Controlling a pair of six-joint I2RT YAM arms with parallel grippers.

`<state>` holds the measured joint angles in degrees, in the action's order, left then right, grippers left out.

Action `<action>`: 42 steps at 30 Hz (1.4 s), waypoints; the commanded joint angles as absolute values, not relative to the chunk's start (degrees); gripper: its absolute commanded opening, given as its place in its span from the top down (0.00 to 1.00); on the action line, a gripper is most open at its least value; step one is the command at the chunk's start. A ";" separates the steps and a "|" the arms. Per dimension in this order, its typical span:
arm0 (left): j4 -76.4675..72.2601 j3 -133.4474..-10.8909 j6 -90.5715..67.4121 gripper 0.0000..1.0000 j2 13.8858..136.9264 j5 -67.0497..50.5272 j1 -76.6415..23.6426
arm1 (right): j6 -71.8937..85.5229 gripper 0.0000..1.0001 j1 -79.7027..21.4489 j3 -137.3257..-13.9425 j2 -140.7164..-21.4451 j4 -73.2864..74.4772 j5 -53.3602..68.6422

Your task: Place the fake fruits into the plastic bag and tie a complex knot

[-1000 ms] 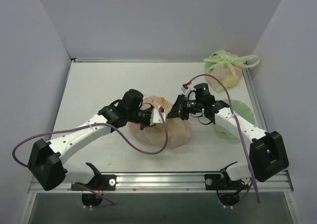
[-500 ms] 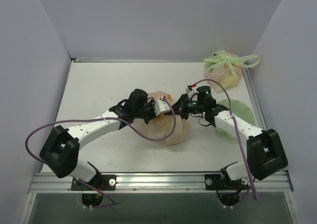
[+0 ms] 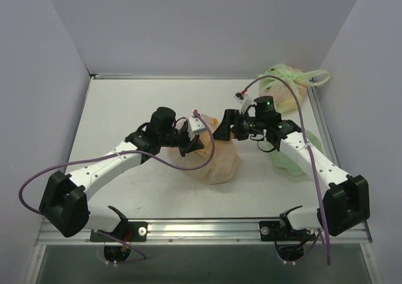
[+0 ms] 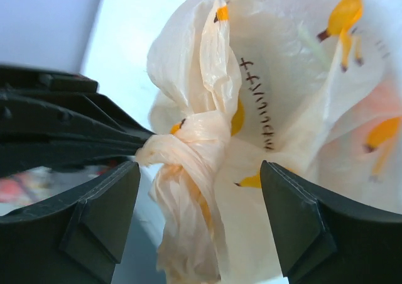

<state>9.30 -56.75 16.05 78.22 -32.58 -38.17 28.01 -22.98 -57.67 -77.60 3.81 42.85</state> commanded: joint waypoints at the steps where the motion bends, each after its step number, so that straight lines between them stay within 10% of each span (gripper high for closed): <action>1: 11.42 -59.77 13.01 1.00 76.47 -37.44 -37.44 | 3.20 0.21 -24.78 -62.05 -72.96 12.12 35.18; 10: 14.59 -63.10 11.95 1.00 78.57 -46.75 -34.10 | -32.23 0.00 -27.33 -62.66 -65.57 12.74 36.90; 32: 14.41 -66.71 7.56 1.00 83.23 -58.18 -28.30 | -64.25 0.01 -42.36 -60.73 -76.90 8.00 19.17; 36: 14.33 -66.18 8.26 1.00 82.71 -56.60 -28.30 | -60.48 0.52 -42.45 -63.01 -78.66 7.91 17.23; 42: 17.92 -65.83 13.96 1.00 79.37 -53.09 -28.39 | -46.27 0.81 -41.49 -70.39 -81.03 16.58 18.45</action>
<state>15.62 -64.12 9.13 82.63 -53.65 -27.92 -56.34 -41.71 -64.88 -80.42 13.26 18.33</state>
